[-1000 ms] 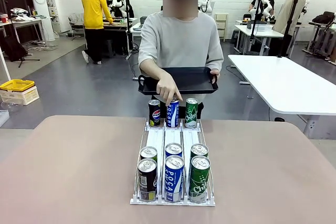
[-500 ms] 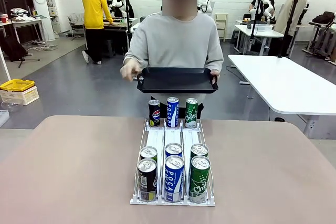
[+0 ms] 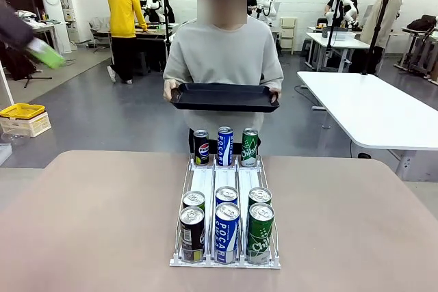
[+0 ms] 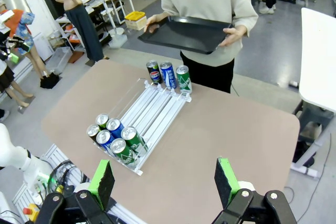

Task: Retrieve and hand over the desired beverage to the person.
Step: Pick up a can of the same type that the person held from the Automatic Can Dispenser.

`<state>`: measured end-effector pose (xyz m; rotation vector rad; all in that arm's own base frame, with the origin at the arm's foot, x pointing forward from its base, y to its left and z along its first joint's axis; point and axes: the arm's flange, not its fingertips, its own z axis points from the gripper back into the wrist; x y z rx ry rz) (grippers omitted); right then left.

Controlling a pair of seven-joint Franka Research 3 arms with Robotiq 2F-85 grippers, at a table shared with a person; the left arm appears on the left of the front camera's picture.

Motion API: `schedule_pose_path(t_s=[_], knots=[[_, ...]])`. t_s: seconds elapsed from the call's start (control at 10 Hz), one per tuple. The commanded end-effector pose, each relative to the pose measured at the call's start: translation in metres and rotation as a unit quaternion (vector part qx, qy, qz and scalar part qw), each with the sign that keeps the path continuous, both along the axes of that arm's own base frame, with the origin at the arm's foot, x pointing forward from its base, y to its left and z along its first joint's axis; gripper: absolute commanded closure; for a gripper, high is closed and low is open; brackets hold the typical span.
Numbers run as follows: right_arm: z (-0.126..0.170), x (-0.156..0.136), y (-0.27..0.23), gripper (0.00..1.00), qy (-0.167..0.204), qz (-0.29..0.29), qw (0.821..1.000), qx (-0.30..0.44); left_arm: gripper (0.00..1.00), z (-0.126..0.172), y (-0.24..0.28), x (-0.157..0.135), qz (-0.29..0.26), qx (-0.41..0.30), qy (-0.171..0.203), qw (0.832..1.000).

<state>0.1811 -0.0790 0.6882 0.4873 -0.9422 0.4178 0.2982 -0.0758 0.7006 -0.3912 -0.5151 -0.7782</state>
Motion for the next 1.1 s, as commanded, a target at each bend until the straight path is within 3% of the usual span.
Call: schedule_pose_path(t_s=[0.0, 0.2, 0.5, 0.8, 1.0], knots=[[-0.001, 0.001, 0.002, 0.0, 0.0, 0.007, 1.0, 0.002, 0.0, -0.015, -0.073, 0.004, 0.031, 0.082, 0.056, 0.995], [-0.001, 0.001, 0.002, 0.0, 0.0, 0.007, 1.0, 0.002, 0.0, -0.054, -0.167, 0.002, 0.108, 0.138, 0.067, 0.982], [-0.001, 0.001, 0.002, 0.0, 0.0, 0.007, 1.0, 0.002, 0.0, -0.115, -0.255, 0.013, 0.222, 0.173, 0.066, 0.957], [-0.001, 0.001, 0.002, 0.0, 0.0, 0.007, 1.0, 0.002, 0.0, -0.154, -0.307, 0.041, 0.282, 0.13, 0.132, 0.941], [-0.001, 0.001, 0.002, 0.0, 0.0, 0.007, 1.0, 0.002, 0.0, -0.165, -0.317, 0.051, 0.275, 0.127, 0.155, 0.94]])
